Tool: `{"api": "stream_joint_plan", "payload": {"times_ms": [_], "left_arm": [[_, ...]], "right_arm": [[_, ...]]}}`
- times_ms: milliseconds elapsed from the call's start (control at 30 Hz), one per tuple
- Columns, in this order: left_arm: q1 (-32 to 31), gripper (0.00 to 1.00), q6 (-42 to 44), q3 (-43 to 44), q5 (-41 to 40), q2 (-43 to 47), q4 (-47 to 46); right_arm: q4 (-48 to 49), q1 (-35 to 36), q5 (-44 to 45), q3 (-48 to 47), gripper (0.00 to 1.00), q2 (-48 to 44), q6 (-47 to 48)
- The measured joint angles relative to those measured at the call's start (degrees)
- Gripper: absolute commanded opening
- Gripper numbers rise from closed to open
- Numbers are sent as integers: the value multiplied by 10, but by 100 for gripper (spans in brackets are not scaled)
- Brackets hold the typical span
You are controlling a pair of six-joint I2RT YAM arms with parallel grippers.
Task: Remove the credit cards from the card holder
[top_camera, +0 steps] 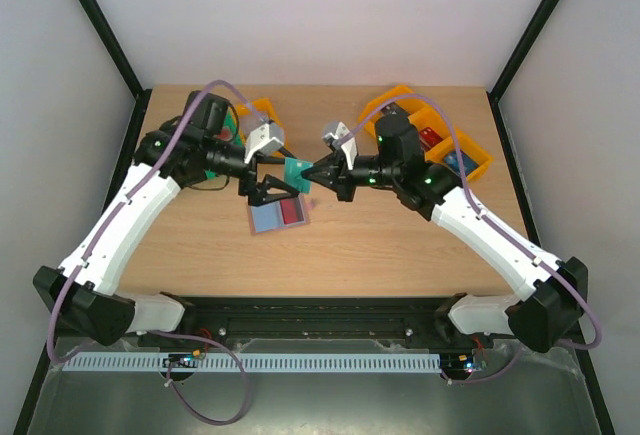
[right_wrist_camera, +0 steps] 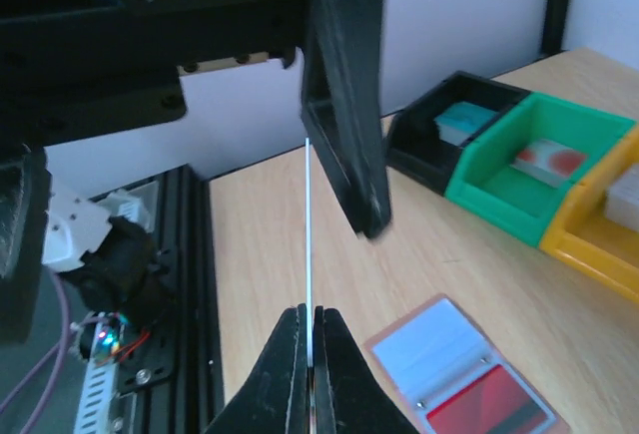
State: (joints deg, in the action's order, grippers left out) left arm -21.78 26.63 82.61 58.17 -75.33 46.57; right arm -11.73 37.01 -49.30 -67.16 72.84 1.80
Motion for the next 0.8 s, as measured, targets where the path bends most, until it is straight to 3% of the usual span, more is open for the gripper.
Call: {"api": "stream_joint_plan", "payload": {"times_ms": [200, 500, 600, 633, 733, 800], "left_arm": [[-49, 72, 55, 12, -37, -10, 63], [-52, 5, 106, 48, -60, -12, 110], [-52, 2, 107, 48, -57, -12, 113], [-52, 2, 106, 48, -55, -12, 115], [-45, 2, 101, 48, -45, -12, 117], [-30, 2, 83, 48, -23, -11, 112]], "right_arm": [[-1, 21, -42, 2, 2, 0, 25], [-23, 24, -65, 2, 2, -10, 63], [-28, 24, -72, 2, 1, -10, 68], [-28, 24, -72, 2, 5, -10, 69], [-27, 24, -70, 2, 35, -11, 71], [-14, 24, -62, 9, 46, -14, 59]]}}
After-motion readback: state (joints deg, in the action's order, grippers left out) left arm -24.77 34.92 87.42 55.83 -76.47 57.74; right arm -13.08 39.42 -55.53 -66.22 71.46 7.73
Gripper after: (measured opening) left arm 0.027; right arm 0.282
